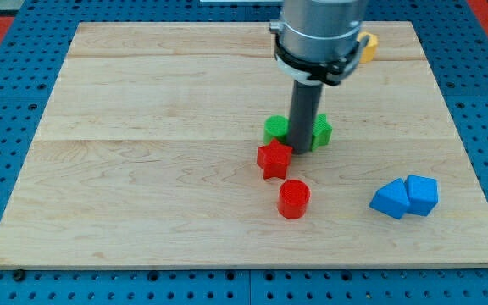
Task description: Move the green star towards the left side of the board
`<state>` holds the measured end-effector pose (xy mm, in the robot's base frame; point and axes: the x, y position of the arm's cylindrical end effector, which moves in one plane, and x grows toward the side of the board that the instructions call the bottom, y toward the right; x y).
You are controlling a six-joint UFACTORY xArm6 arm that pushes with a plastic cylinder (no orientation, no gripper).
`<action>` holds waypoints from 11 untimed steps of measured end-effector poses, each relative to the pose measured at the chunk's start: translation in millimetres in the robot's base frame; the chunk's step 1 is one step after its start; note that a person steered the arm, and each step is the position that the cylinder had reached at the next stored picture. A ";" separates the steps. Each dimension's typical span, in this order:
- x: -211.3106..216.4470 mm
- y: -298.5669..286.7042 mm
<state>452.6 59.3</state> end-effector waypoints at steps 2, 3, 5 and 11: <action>-0.3 -12.9; 18.8 5.7; 20.2 100.8; -26.8 -151.1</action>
